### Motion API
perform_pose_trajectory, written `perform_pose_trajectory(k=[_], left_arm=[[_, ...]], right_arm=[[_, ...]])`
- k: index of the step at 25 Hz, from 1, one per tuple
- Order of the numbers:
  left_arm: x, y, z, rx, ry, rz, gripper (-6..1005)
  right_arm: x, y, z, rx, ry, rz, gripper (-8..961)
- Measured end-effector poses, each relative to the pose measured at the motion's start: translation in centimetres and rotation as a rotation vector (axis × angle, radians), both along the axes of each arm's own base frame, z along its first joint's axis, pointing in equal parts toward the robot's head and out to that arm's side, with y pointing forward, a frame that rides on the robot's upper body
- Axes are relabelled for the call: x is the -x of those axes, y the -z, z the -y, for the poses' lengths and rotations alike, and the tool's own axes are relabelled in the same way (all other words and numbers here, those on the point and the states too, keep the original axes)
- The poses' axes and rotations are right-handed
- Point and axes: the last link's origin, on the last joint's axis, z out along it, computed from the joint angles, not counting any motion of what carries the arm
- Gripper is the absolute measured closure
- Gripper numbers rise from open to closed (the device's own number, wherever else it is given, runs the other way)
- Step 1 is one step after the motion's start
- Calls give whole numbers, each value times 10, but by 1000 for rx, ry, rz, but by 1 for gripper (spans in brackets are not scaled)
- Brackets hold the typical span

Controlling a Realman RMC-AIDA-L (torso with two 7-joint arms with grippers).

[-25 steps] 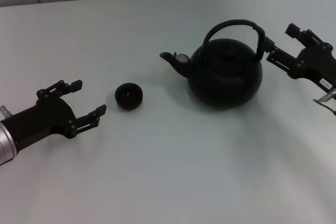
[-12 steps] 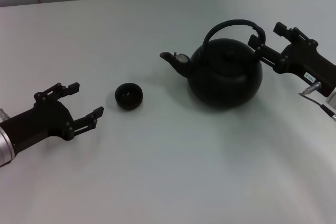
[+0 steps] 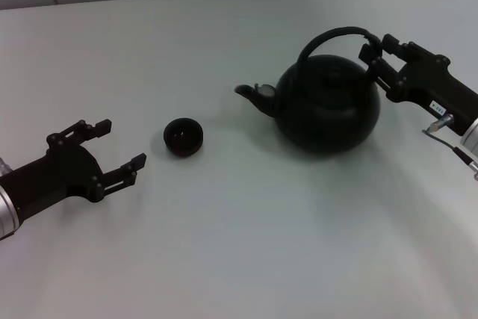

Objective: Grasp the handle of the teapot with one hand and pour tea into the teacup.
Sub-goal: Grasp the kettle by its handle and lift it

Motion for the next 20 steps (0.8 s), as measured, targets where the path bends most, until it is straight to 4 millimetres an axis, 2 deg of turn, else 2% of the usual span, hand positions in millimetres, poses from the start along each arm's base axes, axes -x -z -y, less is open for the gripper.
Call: perform_pose_trajectory(k=[2,14,20], left_arm=[[0,0,0,1,2,2,193],[-1,-1,0,2,8,4,194],[0,-3,0,2,10,-2,194]], right_arm=[[0,0,0,-2,1,-1,475],[0,-2,-1,-12,0,-5,805],[1,-10,-1,-63,-2,-33,806]])
